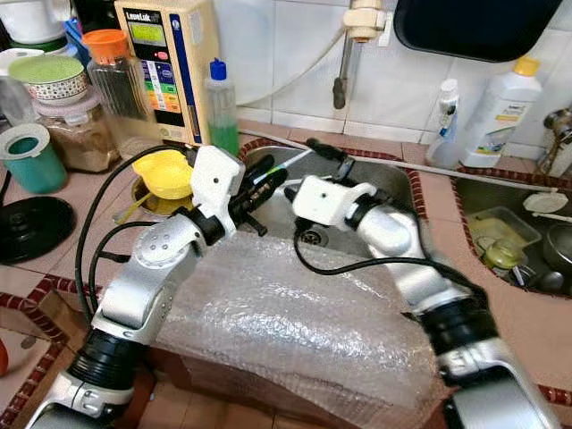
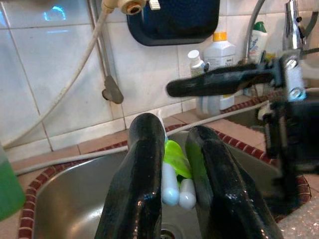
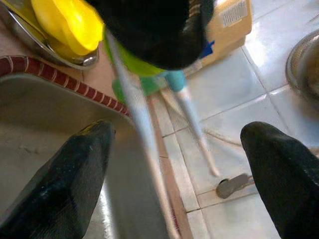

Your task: Kitchen organization

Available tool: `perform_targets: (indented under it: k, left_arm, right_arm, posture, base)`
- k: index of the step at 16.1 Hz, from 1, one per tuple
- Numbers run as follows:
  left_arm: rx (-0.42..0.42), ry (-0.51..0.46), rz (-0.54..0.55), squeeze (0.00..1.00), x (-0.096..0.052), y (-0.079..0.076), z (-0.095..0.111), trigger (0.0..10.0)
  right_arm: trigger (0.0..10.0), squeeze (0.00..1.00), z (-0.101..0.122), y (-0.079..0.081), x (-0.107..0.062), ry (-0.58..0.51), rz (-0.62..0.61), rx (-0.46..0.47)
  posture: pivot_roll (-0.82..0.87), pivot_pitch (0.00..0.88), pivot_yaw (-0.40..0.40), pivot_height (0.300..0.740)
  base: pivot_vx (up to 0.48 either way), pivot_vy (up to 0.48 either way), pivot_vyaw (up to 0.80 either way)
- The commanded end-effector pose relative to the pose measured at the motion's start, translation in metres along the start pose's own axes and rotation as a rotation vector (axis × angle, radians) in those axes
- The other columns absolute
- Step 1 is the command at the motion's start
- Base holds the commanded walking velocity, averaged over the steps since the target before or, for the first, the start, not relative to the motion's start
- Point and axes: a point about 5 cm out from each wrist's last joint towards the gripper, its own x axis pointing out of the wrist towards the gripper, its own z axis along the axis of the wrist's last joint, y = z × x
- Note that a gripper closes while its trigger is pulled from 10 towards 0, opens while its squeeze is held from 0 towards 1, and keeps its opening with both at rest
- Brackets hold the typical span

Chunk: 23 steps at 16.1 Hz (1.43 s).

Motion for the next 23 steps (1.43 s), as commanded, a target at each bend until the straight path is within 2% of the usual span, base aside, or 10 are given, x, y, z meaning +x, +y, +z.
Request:
perform_targets:
  k: [1,8,9,10,11,12,14,16,17,23]
  left_arm:
    - [0.017,-0.007,-0.010,0.00,0.001,-0.004,0.004,0.0]
    - [0.127,0.072,0.134,0.00,-0.002,0.016,-0.007,0.1]
    - [0.126,0.075,0.145,0.00,-0.003,0.017,-0.008,0.0]
    - [0.120,0.072,0.150,0.00,-0.003,0.018,-0.008,0.0]
    - [0.114,0.066,0.145,0.00,-0.003,0.017,-0.007,0.2]
    - [0.116,0.066,0.140,0.00,-0.002,0.016,-0.007,0.3]
    - [0.116,0.064,0.131,0.00,0.000,0.013,-0.008,0.5]
    - [0.117,0.060,0.138,0.00,0.001,0.013,-0.008,0.8]
    - [0.122,0.058,0.147,0.00,0.001,0.014,-0.007,0.9]
    - [0.124,0.045,0.183,0.00,0.001,0.019,-0.006,1.1]
  right_arm:
    - [0.0,0.00,0.003,-0.004,0.005,-0.011,-0.012,-0.024]
    - [0.0,0.00,-0.015,-0.006,0.007,0.097,-0.067,-0.075]
    - [4.2,0.00,-0.018,-0.007,0.006,0.112,-0.076,-0.075]
    - [4.2,0.00,-0.020,-0.008,0.005,0.122,-0.086,-0.076]
    - [1.5,0.00,-0.020,-0.005,0.004,0.105,-0.072,-0.057]
    - [0.0,0.00,-0.019,-0.003,0.004,0.096,-0.065,-0.049]
    - [0.0,0.00,-0.014,0.003,0.009,0.073,-0.051,-0.046]
    - [5.4,0.00,-0.006,0.010,0.014,0.035,-0.013,-0.027]
    - [10.0,0.00,-0.006,0.011,0.015,0.039,0.003,-0.031]
    - [10.0,0.00,-0.013,0.014,0.008,0.061,0.021,-0.019]
  posture:
    - [0.03,0.000,-0.018,0.740]
    - [0.02,0.000,-0.019,0.740]
    - [0.02,0.000,-0.017,0.740]
    - [0.02,0.000,-0.017,0.740]
    - [0.02,0.000,-0.017,0.740]
    - [0.02,0.000,-0.013,0.740]
    - [0.02,0.000,-0.014,0.740]
    - [0.02,0.000,-0.016,0.740]
    - [0.02,0.000,-0.016,0.740]
    - [0.02,0.000,-0.014,0.740]
  base:
    - [0.000,0.000,0.00]
    - [0.000,0.000,0.00]
    - [0.000,0.000,0.00]
    - [0.000,0.000,0.00]
    - [0.000,0.000,0.00]
    - [0.000,0.000,0.00]
    - [0.000,0.000,0.00]
    - [0.000,0.000,0.00]
    - [0.000,0.000,0.00]
    - [0.000,0.000,0.00]
